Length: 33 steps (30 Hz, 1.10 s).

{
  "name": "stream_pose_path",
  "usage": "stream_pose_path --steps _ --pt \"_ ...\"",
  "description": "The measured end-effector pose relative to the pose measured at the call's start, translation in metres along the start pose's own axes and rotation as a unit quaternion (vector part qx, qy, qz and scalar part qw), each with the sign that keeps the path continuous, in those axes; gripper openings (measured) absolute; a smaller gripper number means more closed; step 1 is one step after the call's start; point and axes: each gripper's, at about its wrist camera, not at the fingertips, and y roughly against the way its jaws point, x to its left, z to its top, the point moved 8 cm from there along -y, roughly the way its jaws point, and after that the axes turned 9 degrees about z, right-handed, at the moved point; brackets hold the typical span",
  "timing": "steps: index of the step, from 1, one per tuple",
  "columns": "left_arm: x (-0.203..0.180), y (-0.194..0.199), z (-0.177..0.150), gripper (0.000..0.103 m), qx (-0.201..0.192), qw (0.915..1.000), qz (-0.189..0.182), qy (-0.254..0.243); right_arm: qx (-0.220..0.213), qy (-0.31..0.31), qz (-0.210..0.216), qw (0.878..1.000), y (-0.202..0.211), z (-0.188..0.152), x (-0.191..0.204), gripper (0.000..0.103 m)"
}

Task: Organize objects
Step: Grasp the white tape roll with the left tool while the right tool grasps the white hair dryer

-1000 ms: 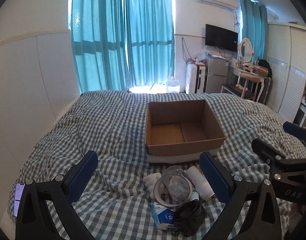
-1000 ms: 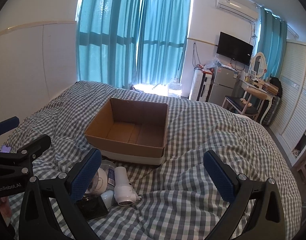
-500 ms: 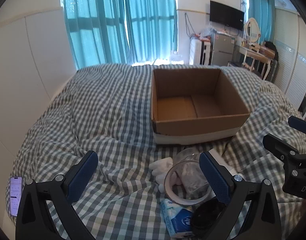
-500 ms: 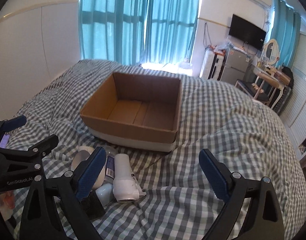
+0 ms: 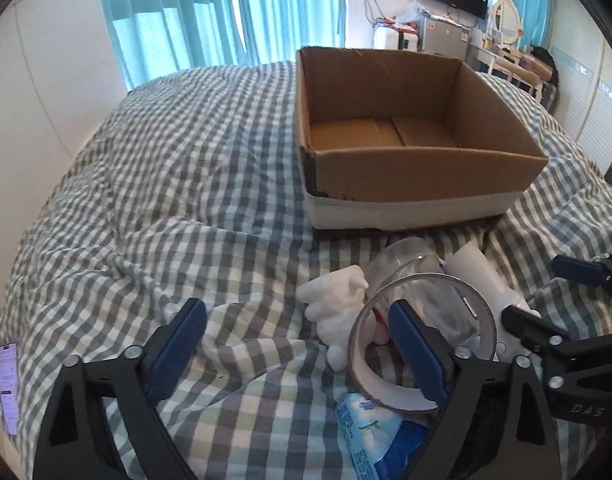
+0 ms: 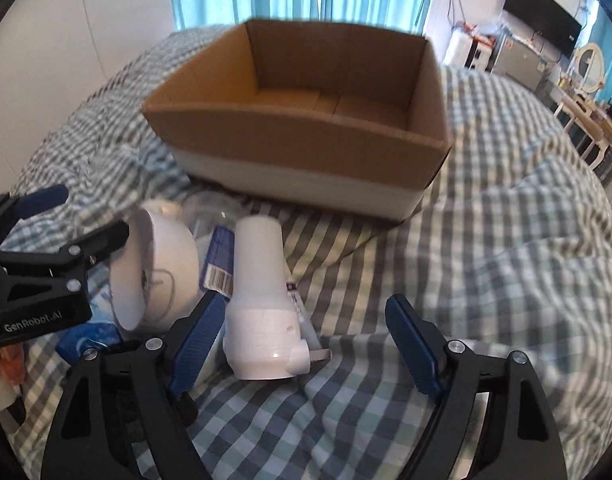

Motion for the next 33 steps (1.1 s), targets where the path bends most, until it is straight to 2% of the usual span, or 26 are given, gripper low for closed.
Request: stream_pose_path --steps 3,5,7,9,11,15,17,20,33 --pt "-0.007 -0.007 -0.003 0.081 0.008 0.9998 -0.017 -0.008 0.007 -0.006 0.011 1.0 -0.006 -0.002 -0.001 0.082" --pt "-0.014 -0.012 -0.005 0.07 0.016 0.9993 -0.029 -0.016 0.013 -0.006 0.015 1.0 -0.01 -0.006 0.001 0.081" --pt "-0.021 -0.016 -0.007 0.063 0.024 0.9987 -0.038 -0.024 0.017 -0.008 0.02 1.0 -0.015 -0.008 0.0 0.079" --pt "-0.028 -0.019 -0.009 0.055 0.031 0.9978 -0.048 -0.034 0.024 -0.008 0.02 0.999 -0.019 -0.008 0.0 0.072" --pt "-0.034 -0.021 -0.011 0.037 0.037 0.9968 -0.058 -0.041 0.035 -0.004 0.02 0.999 -0.025 -0.011 0.002 0.063" --pt "-0.038 -0.02 -0.012 0.029 0.034 0.9967 -0.059 -0.045 0.044 0.008 0.026 0.999 -0.029 -0.013 0.008 0.046" --pt "-0.038 -0.019 -0.012 0.018 0.034 0.9963 -0.067 -0.042 0.042 0.014 0.021 0.999 -0.028 -0.014 0.01 0.046" --pt "-0.038 -0.016 -0.012 0.012 0.029 0.9965 -0.064 -0.045 0.035 0.016 0.016 0.999 -0.024 -0.015 0.011 0.046" --pt "-0.024 0.011 -0.002 0.007 -0.002 0.9982 -0.047 -0.036 -0.022 0.037 -0.019 0.999 0.01 -0.001 0.008 0.046"
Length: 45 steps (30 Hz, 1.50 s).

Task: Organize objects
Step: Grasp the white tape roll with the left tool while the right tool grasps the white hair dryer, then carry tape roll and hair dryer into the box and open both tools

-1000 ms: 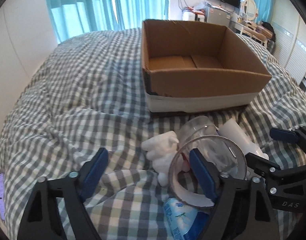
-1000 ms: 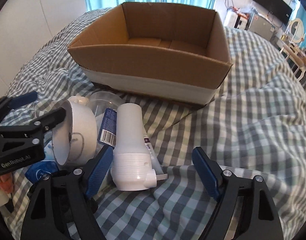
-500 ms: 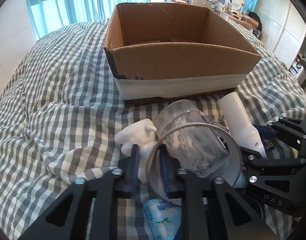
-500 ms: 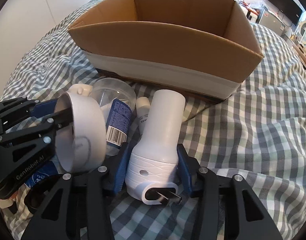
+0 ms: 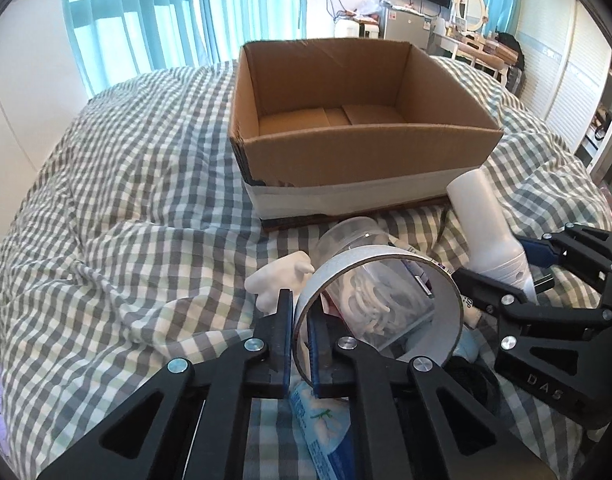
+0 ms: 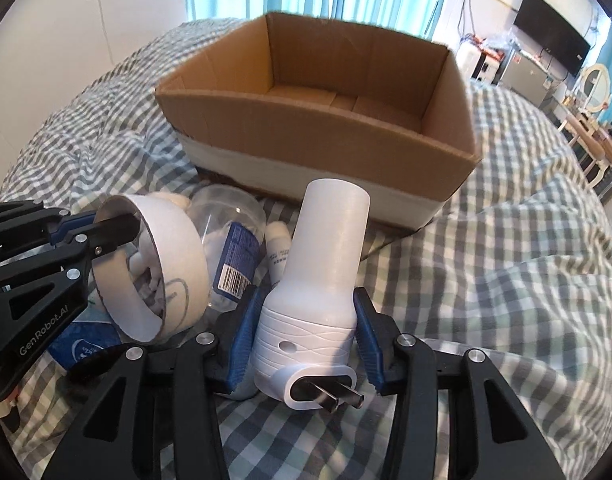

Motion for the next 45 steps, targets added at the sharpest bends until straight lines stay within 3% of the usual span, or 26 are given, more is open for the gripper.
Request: stream_pose_path --steps 12,23,36,45 --pt "0.016 0.05 0.011 0.005 -0.046 0.9986 0.022 0.017 -0.064 0.007 -0.026 0.998 0.054 0.02 0.01 0.046" --pt "0.025 0.108 0.037 0.004 -0.106 0.9934 0.033 0.029 -0.137 0.019 -0.044 0.989 0.129 0.034 0.02 0.046" --pt "0.027 0.159 0.118 0.005 -0.184 0.9818 0.039 0.029 -0.196 0.036 -0.046 0.979 0.179 0.097 0.023 0.045" --pt "0.026 0.136 0.179 0.005 -0.195 0.9797 0.041 0.022 -0.213 0.034 -0.051 0.975 0.171 0.164 0.004 0.045"
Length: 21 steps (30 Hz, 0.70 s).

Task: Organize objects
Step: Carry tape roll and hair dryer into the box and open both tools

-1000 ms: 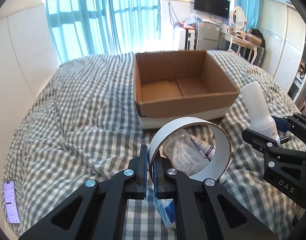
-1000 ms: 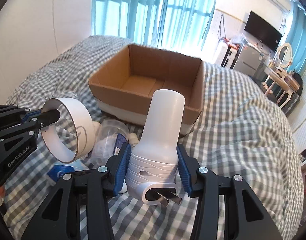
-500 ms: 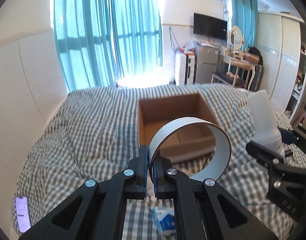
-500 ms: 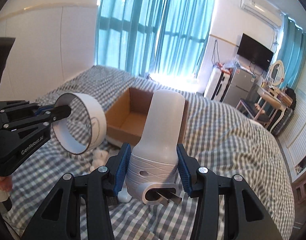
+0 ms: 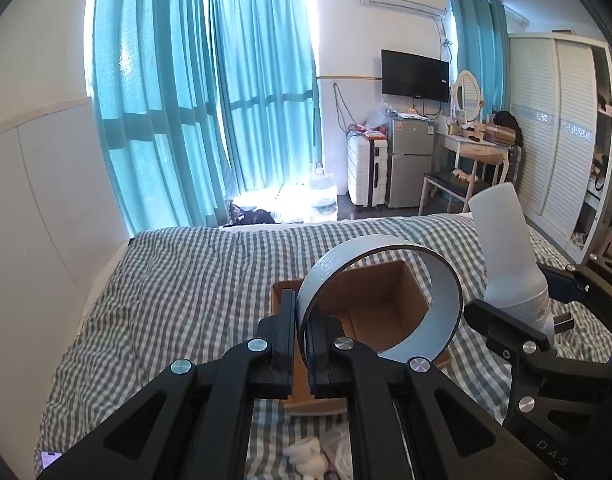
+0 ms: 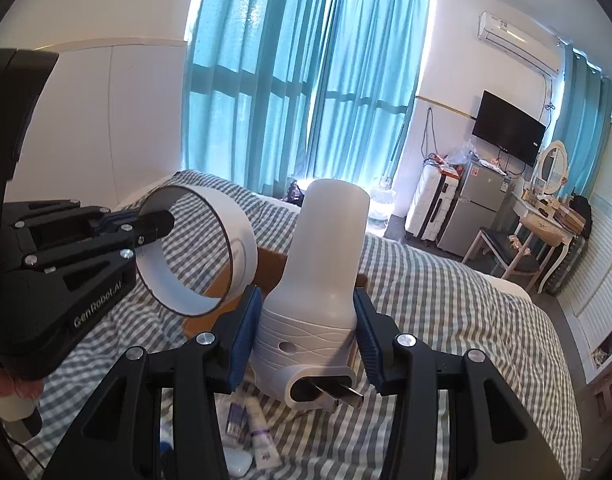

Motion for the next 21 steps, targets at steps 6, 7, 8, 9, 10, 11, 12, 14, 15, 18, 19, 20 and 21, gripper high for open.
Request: stream_pose_path --steps 6,7,8,9,10,11,12,14,15,18,19,20,21 --pt "-0.004 -0.047 0.012 0.005 0.017 0.9998 0.004 0.0 0.007 -0.012 -0.001 1.0 -0.047 0.024 -0.023 0.045" --pt "-0.005 -0.055 0.012 0.005 0.021 0.9998 0.004 -0.001 0.01 -0.015 -0.001 1.0 -0.056 0.026 -0.028 0.045" --pt "-0.007 -0.066 0.013 0.005 0.025 0.9997 0.004 -0.003 0.012 -0.018 0.0 1.0 -0.064 0.027 -0.032 0.045" --pt "-0.008 -0.073 0.012 0.005 0.028 0.9996 0.005 -0.005 0.016 -0.021 0.001 1.0 -0.075 0.029 -0.036 0.045" --pt "-0.009 -0.083 0.012 0.005 0.031 0.9995 0.006 -0.005 0.019 -0.023 0.001 1.0 -0.082 0.028 -0.039 0.045" --pt "-0.011 -0.089 0.01 0.005 0.035 0.9994 0.005 -0.006 0.022 -0.024 0.001 0.999 -0.091 0.027 -0.042 0.045" --pt "-0.012 -0.097 0.008 0.005 0.039 0.9992 0.004 -0.006 0.028 -0.026 0.0 0.999 -0.101 0.026 -0.045 0.045" --pt "-0.014 -0.113 0.003 0.005 0.047 0.9988 0.003 -0.01 0.036 -0.03 0.001 0.999 -0.117 0.02 -0.051 0.045" --pt "-0.015 -0.12 0.0 0.004 0.05 0.9987 0.006 -0.012 0.041 -0.034 0.001 0.999 -0.126 0.017 -0.054 0.045" --pt "-0.021 -0.139 -0.009 0.005 0.058 0.998 0.01 -0.022 0.058 -0.044 0.002 0.997 -0.15 0.002 -0.064 0.045" --pt "-0.023 -0.144 -0.013 0.005 0.062 0.9978 0.01 -0.024 0.065 -0.048 0.003 0.997 -0.159 -0.004 -0.067 0.045" --pt "-0.025 -0.151 -0.016 0.005 0.067 0.9974 0.009 -0.024 0.07 -0.051 0.004 0.996 -0.165 -0.009 -0.07 0.045" --pt "-0.025 -0.156 -0.017 0.005 0.069 0.9973 0.008 -0.024 0.076 -0.054 0.004 0.996 -0.173 -0.014 -0.073 0.045"
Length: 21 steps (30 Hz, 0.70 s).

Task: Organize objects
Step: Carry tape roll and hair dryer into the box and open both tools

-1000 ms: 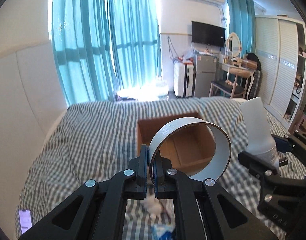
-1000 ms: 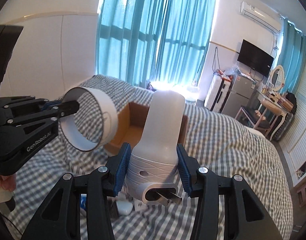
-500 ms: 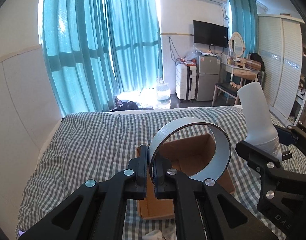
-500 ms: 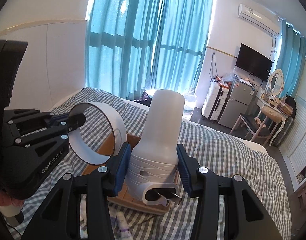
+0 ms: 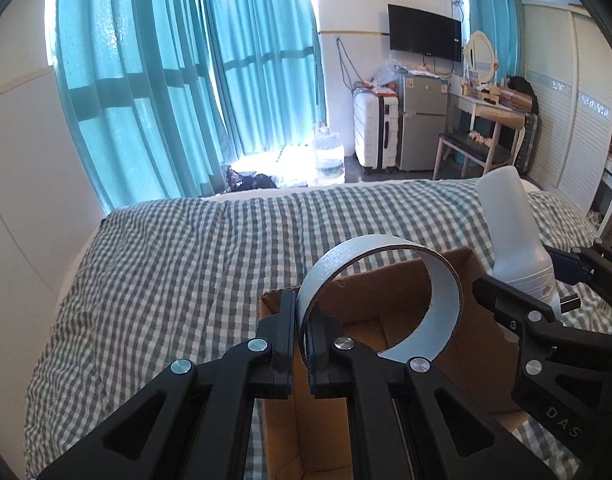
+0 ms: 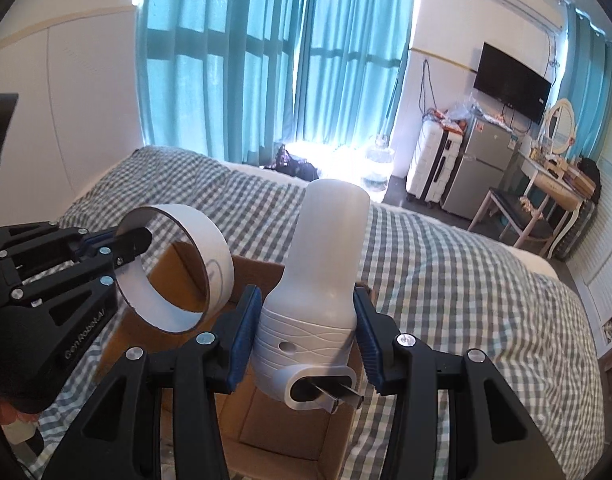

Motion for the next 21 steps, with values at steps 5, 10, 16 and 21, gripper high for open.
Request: stream_pose_path --steps 5,10,16,21 --pt "-0.01 -0.023 -0.012 0.005 0.015 0.9998 -0.001 -0.01 0.019 -0.008 0.002 1.0 -0.025 -0.018 -0.009 0.045" --pt "-0.016 -0.04 -0.021 0.005 0.028 0.9995 -0.006 -0.015 0.031 -0.013 0.003 0.999 -0.039 -0.031 -0.013 0.045" --pt "-0.02 -0.054 -0.031 0.005 0.043 0.9989 -0.005 -0.02 0.044 -0.015 0.003 0.999 -0.05 -0.041 -0.015 0.045" --pt "-0.018 -0.061 -0.036 0.005 0.048 0.9987 -0.004 -0.017 0.047 -0.018 0.003 0.999 -0.053 -0.047 -0.017 0.046"
